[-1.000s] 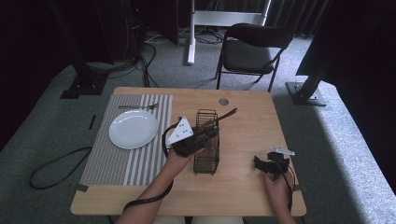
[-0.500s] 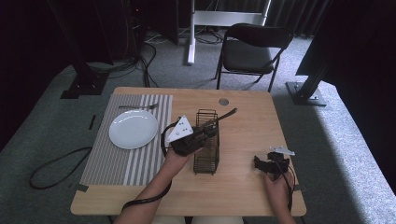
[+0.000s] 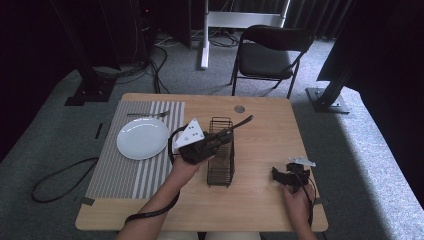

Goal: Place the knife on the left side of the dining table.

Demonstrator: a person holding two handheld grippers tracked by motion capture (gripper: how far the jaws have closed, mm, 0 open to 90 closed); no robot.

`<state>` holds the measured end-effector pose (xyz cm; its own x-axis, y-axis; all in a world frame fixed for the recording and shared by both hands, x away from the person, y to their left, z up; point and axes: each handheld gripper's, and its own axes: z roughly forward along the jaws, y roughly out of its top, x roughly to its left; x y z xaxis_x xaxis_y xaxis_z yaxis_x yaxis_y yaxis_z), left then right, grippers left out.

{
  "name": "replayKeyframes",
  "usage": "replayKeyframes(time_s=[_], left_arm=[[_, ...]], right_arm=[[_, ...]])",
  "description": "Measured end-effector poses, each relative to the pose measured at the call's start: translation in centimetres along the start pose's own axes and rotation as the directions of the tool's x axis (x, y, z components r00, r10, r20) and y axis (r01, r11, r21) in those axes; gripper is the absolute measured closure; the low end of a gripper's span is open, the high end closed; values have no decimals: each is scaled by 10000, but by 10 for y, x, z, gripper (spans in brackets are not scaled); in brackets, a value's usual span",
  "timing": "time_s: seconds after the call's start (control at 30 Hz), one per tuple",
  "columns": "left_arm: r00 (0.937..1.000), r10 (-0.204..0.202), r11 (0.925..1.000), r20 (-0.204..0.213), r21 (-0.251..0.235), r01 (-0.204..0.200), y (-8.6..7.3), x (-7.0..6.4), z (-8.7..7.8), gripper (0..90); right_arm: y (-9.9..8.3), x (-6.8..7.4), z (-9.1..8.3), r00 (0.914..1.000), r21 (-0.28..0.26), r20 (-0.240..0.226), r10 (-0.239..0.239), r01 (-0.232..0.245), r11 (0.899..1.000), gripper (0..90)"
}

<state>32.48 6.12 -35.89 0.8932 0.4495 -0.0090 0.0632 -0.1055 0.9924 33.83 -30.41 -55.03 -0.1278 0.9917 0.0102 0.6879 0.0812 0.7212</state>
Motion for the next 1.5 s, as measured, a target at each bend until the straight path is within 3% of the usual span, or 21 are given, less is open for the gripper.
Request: replayKeyframes(time_s=[0.27,0.6,0.67,0.93,1.03,1.17,1.23,1.27,1.33,1.4,1.43,1.5], left_arm=[[9995,-83,9993,-315,-366,71,35,-1,-19,840],[9957,80,9987,-924,-504,-127,63,-8,-45,840],[9941,-50,9974,-1080,-713,-27,71,-8,-64,840],[9848,-209,9969,-1725,-782,74,71,-4,-93,840],[9750,-95,9976,-2220,-684,-58,64,-4,-104,839],[9561,-40,9985,-2930,-538,-123,52,-4,-112,840],[9561,-40,9985,-2930,-538,-123,52,-4,-112,839],[9416,-82,9993,-3366,-358,-42,43,-2,-118,840],[9281,-234,9994,-3717,-339,116,34,2,-123,839],[9249,-245,9994,-3793,-324,132,30,3,-125,839],[9099,-353,9989,-4133,-421,196,21,5,-130,839],[8988,-498,9984,-4355,-461,329,10,7,-134,839]], right_arm=[[0,0,0,10000,1,5,7,-7,10000,121],[0,0,0,10000,-14,8,4,-4,10000,121],[0,0,0,10000,-15,9,1,-1,10000,121],[0,0,0,10000,-3,10,-5,5,10000,121],[0,0,0,10000,-4,7,-6,6,10000,121],[0,0,0,10000,-4,8,-3,3,10000,121],[0,0,0,10000,-5,9,-4,4,10000,121],[0,0,0,10000,-5,9,-3,3,10000,121],[0,0,0,10000,-4,8,-2,2,10000,121],[0,0,0,10000,-4,9,0,0,10000,121],[0,0,0,10000,-3,10,-1,1,10000,121],[0,0,0,10000,-1,8,0,0,10000,121]])
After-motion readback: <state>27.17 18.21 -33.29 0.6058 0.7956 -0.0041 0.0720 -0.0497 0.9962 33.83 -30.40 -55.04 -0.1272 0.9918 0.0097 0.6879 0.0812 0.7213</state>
